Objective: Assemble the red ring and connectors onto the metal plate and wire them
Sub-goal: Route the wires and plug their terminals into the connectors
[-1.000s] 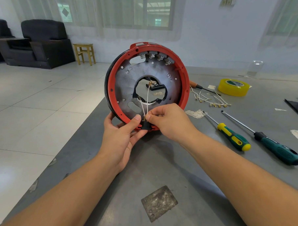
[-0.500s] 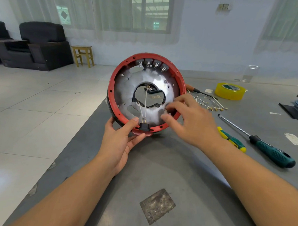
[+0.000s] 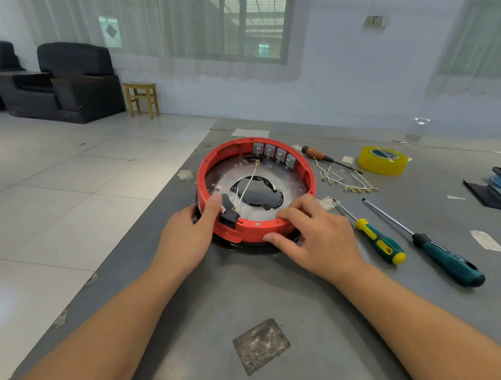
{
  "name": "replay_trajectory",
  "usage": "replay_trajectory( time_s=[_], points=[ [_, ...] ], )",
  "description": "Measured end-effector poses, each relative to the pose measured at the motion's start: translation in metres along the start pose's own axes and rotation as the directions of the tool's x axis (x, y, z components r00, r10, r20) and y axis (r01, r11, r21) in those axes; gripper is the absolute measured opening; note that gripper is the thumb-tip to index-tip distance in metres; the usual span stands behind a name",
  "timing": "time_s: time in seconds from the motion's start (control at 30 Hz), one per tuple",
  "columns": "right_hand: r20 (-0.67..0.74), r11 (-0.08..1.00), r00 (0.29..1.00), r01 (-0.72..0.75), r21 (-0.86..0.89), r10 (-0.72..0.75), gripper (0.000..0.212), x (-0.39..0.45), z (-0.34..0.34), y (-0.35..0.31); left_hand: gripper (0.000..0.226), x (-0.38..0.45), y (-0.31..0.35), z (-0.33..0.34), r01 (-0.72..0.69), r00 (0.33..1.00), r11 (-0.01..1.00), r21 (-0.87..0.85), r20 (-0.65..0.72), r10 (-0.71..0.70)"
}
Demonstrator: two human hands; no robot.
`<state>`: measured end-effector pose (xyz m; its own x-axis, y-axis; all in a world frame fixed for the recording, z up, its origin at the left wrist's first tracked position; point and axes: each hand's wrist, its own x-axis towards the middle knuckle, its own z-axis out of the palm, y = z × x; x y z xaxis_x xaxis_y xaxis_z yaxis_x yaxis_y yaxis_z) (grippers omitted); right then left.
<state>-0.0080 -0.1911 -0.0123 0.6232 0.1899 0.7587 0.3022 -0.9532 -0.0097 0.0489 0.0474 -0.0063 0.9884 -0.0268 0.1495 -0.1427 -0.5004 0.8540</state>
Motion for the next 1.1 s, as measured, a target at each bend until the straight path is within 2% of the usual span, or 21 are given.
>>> replay_trajectory(
  time_s=[0.07,0.17,0.27,0.33,0.4,0.47,0.57,0.63,0.73,0.83,1.03,1.1],
  points=[
    [-0.027,1.0,0.999,-0.02,-0.016,0.019,0.046,0.0,-0.002,-0.008,0.071,0.001,0.002,-0.001,-0.046,0.999,0.992,0.116,-0.023,0.049],
    [-0.02,0.998,0.999,-0.051,-0.03,0.051,0.047,0.001,-0.003,-0.019,0.07,0.001,0.003,-0.004,-0.038,0.999,0.989,0.146,0.004,0.038],
    [0.023,0.996,0.995,-0.092,-0.02,0.093,0.052,0.0,0.0,-0.028,0.066,0.005,-0.003,-0.003,-0.067,0.997,0.993,0.094,-0.029,0.07],
    [0.033,0.998,0.997,-0.067,0.012,0.066,0.053,-0.001,-0.001,-0.029,0.049,0.005,-0.005,-0.001,-0.123,0.987,0.992,0.041,-0.099,0.127],
    [0.052,0.998,0.998,-0.039,0.049,0.036,0.056,-0.002,-0.006,-0.02,0.041,0.003,-0.003,-0.002,-0.267,0.948,0.963,0.037,-0.169,0.269],
    [0.102,0.994,0.99,-0.103,0.04,0.099,0.061,-0.001,-0.014,-0.005,0.039,0.001,-0.001,-0.002,-0.444,0.876,0.888,0.117,-0.151,0.458],
    [0.263,0.974,0.938,-0.227,-0.017,0.224,0.068,-0.001,-0.016,0.011,0.037,-0.007,0.005,0.007,-0.614,0.778,0.769,0.176,-0.027,0.628],
    [0.292,0.971,0.932,-0.235,0.035,0.215,0.065,0.0,-0.013,0.01,0.035,-0.016,0.011,0.016,-0.67,0.738,0.714,0.202,0.081,0.67],
    [0.238,0.976,0.963,-0.164,0.141,0.127,0.051,0.0,-0.008,0.005,0.034,-0.025,0.013,0.026,-0.679,0.729,0.663,0.316,0.177,0.662],
    [0.279,0.948,0.954,-0.187,0.258,0.111,0.042,-0.001,-0.01,0.009,0.037,-0.027,0.013,0.026,-0.657,0.744,0.648,0.385,0.192,0.64],
    [0.237,0.877,0.937,-0.328,0.352,0.255,0.033,0.0,-0.016,0.02,0.037,-0.037,0.026,0.031,-0.656,0.711,0.573,0.491,0.146,0.688],
    [0.205,0.867,0.929,-0.363,0.341,0.308,0.028,0.005,-0.02,0.024,0.035,-0.04,0.035,0.038,-0.678,0.673,0.524,0.515,0.149,0.725]
  ],
)
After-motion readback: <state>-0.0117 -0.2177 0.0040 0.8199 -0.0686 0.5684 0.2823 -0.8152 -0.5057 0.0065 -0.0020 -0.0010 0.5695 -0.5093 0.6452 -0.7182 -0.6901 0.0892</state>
